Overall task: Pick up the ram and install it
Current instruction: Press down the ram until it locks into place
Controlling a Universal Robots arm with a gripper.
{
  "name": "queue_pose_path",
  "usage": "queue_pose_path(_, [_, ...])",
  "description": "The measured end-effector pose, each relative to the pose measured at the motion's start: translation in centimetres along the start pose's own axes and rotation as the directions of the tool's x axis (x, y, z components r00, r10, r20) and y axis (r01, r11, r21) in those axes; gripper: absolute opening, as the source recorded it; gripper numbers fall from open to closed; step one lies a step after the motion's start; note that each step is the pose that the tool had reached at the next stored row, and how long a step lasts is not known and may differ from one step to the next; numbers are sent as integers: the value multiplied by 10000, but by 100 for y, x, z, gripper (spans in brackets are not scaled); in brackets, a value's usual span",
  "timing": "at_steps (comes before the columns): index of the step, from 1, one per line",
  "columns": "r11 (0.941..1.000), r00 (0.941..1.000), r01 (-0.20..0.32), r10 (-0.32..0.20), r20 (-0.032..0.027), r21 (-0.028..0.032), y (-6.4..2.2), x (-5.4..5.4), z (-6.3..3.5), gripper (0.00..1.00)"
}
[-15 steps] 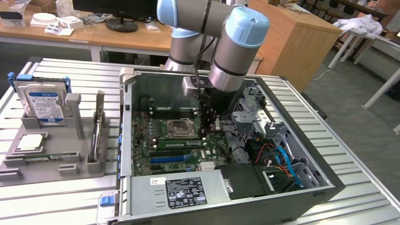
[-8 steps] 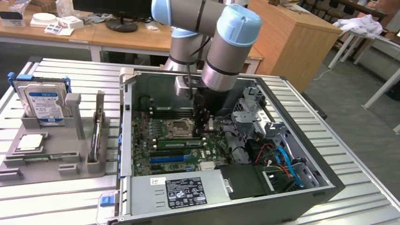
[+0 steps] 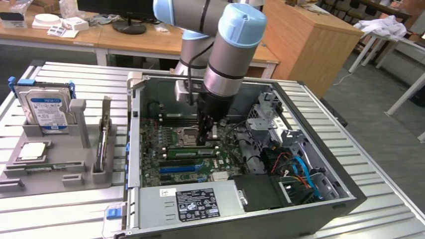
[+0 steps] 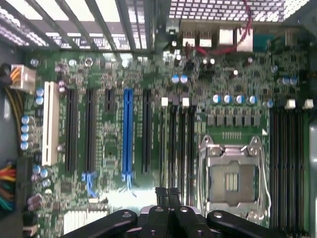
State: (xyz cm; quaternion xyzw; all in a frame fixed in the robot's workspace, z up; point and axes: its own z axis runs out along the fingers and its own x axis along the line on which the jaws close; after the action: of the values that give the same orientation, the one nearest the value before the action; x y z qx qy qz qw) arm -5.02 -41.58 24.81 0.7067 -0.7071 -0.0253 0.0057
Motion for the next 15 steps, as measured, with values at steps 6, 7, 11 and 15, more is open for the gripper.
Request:
queue_pose_path(6, [10000, 10000, 0, 0, 0, 10, 143, -2, 7, 11])
queue_pose_path(7, [10000, 10000, 0, 0, 0, 10, 166, -2, 7, 11])
queue_pose_path(11, [10000, 10000, -1, 1, 1, 11, 240, -3, 11, 11])
queue_pose_path(15, [10000, 10000, 2, -2, 0, 11, 245, -3, 11, 11])
